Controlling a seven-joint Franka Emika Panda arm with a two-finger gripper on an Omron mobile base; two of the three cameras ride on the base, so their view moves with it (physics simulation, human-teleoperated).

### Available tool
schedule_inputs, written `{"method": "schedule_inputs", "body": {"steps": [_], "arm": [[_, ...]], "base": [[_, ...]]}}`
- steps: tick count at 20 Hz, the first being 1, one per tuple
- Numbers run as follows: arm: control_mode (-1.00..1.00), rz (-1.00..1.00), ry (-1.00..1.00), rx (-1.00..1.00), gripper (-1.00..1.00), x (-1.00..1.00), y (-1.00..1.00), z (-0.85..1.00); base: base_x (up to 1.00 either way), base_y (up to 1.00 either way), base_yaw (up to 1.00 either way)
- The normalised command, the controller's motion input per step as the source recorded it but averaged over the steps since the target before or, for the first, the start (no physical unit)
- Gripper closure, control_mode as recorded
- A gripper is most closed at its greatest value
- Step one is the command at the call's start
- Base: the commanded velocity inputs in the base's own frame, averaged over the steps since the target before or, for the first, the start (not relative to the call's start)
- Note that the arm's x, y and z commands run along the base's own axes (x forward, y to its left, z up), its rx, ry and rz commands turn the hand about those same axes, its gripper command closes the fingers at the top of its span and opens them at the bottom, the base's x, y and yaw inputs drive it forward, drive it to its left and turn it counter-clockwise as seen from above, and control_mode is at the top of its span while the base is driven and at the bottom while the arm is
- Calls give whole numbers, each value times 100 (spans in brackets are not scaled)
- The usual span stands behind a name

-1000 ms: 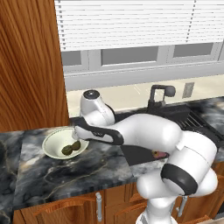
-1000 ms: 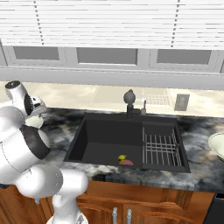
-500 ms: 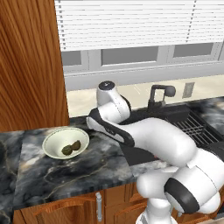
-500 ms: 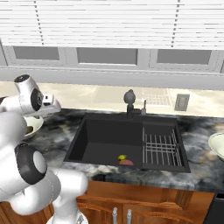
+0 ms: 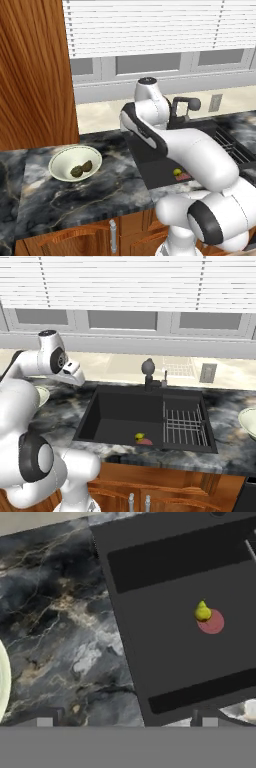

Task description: Pick the kiwis from the cabinet and place them in one bowl. Pick the pear from the sink and place it in the other bowl.

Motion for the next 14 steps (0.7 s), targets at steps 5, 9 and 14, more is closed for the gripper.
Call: {"method": "schedule_inputs", "body": {"steps": [5, 9, 14], "arm": [[-100, -46, 5, 12, -100, -8, -51, 5], [-100, -45, 2, 0, -100, -1, -40, -4], [-100, -26, 0, 0, -100, 5, -50, -17]], "base": [[0, 0, 0], [0, 0, 0], [0, 0, 0]]}}
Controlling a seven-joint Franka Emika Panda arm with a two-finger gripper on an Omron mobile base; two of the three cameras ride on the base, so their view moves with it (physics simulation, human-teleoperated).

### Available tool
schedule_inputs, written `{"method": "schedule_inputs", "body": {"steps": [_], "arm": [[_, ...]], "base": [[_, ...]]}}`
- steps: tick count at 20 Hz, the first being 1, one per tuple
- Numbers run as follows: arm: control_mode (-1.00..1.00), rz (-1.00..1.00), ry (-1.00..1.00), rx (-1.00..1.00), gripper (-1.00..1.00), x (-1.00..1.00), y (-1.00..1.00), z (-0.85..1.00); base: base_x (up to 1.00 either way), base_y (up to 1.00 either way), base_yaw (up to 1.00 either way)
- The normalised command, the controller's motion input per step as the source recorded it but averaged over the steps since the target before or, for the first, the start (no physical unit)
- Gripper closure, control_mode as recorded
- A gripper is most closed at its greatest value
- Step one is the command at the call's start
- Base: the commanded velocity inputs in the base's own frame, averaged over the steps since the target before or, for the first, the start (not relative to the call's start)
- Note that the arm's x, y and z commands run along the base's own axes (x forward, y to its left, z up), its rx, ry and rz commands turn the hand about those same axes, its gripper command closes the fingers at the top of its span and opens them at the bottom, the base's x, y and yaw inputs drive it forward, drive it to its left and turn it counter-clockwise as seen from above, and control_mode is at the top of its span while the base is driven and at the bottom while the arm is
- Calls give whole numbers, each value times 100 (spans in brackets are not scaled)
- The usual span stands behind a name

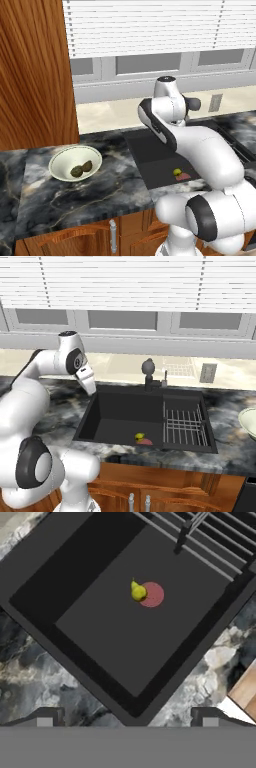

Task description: Pick the kiwis from the cabinet and place them in one bowl. Pick the pear from the sink and place it in the other bowl.

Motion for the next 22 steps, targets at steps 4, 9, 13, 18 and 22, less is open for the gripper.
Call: {"method": "schedule_inputs", "body": {"steps": [4, 9, 13, 18, 22], "arm": [[-100, 1, 5, 0, -100, 44, -36, -18], [-100, 15, 12, 0, -100, 54, -40, -36], [-100, 26, 15, 0, -100, 60, -48, -47], [-100, 24, 9, 1, -100, 49, -56, -50], [-100, 12, 2, 8, -100, 51, -59, -43]], "base": [[0, 0, 0], [0, 0, 0], [0, 0, 0], [0, 0, 0], [0, 0, 0]]}}
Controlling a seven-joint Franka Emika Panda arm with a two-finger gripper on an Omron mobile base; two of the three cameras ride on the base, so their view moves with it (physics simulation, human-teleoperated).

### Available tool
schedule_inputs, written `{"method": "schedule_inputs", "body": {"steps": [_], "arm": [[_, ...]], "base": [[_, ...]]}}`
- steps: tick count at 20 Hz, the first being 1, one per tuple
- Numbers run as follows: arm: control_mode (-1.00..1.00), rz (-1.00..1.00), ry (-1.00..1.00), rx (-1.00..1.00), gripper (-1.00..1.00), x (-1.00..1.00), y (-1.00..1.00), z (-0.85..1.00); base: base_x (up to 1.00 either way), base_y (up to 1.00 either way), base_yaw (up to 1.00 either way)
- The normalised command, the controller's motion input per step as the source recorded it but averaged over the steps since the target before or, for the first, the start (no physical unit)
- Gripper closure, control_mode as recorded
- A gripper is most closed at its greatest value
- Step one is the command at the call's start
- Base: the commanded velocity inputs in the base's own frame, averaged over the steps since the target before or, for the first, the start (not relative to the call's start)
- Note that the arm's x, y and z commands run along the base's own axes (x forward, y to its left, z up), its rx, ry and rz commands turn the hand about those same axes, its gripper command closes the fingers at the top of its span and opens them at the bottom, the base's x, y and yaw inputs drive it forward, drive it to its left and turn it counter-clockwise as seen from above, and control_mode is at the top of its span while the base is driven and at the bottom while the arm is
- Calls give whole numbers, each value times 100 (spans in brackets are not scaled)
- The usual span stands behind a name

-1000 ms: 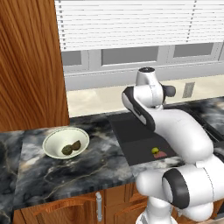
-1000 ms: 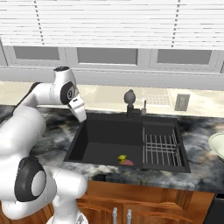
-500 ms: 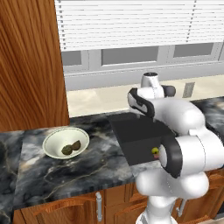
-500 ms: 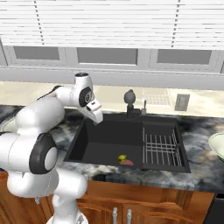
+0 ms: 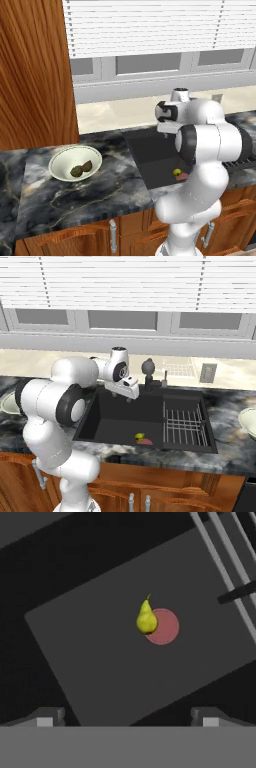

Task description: Pick the kiwis from the cabinet and place them in one bowl. Pick the pear from the sink and place it in the other bowl.

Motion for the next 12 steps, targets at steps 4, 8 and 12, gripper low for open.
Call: {"method": "schedule_inputs", "body": {"steps": [4, 8, 12], "arm": [[-100, 10, 7, 5, -100, 51, -42, -55], [-100, 9, 10, 0, -100, 38, -18, -78], [-100, 8, 5, 0, -100, 34, -10, -80]], "base": [[0, 0, 0], [0, 0, 0], [0, 0, 0]]}}
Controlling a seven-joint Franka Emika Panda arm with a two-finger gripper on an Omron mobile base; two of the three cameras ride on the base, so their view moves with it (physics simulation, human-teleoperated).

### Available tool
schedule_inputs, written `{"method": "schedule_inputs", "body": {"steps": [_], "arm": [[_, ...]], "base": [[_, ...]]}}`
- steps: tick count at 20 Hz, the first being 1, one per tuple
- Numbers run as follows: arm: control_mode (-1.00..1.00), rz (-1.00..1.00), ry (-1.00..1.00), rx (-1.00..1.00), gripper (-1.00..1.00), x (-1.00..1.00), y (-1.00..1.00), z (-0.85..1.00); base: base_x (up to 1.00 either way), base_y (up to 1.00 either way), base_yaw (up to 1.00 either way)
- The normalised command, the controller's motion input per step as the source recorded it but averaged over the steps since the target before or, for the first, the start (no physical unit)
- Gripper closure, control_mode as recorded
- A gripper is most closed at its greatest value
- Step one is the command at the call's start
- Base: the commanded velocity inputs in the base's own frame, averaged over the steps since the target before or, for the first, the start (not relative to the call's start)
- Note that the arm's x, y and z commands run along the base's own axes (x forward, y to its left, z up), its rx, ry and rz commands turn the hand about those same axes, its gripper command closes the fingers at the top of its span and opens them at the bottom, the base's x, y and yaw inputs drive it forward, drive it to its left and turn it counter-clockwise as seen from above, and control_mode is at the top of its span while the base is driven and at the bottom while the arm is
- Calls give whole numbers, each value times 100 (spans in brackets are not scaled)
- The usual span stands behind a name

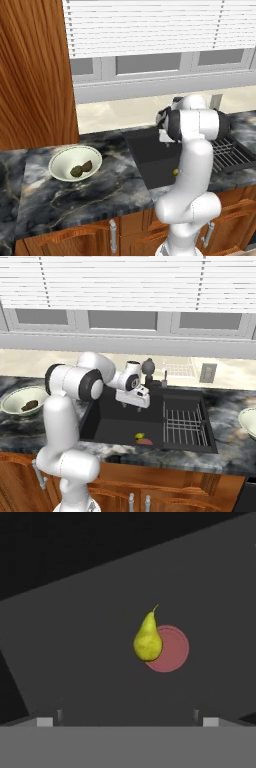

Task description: Pick the kiwis from the cabinet and place them in one bowl. Pick the pear from the sink and place it in the other bowl.

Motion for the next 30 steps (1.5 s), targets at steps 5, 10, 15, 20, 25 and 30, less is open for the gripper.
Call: {"method": "schedule_inputs", "body": {"steps": [5, 10, 15, 20, 25, 30], "arm": [[-100, 6, 1, 0, -100, 30, -14, -61], [-100, 5, 0, 0, -100, 21, -18, -62], [-100, 4, 0, 0, -100, 23, -16, -62], [-100, 3, 0, 1, -100, 5, -20, -43], [-100, 1, 0, 2, -100, 0, -13, -20], [-100, 0, 0, 0, -100, 0, -1, -25]], "base": [[0, 0, 0], [0, 0, 0], [0, 0, 0], [0, 0, 0], [0, 0, 0], [0, 0, 0]]}}
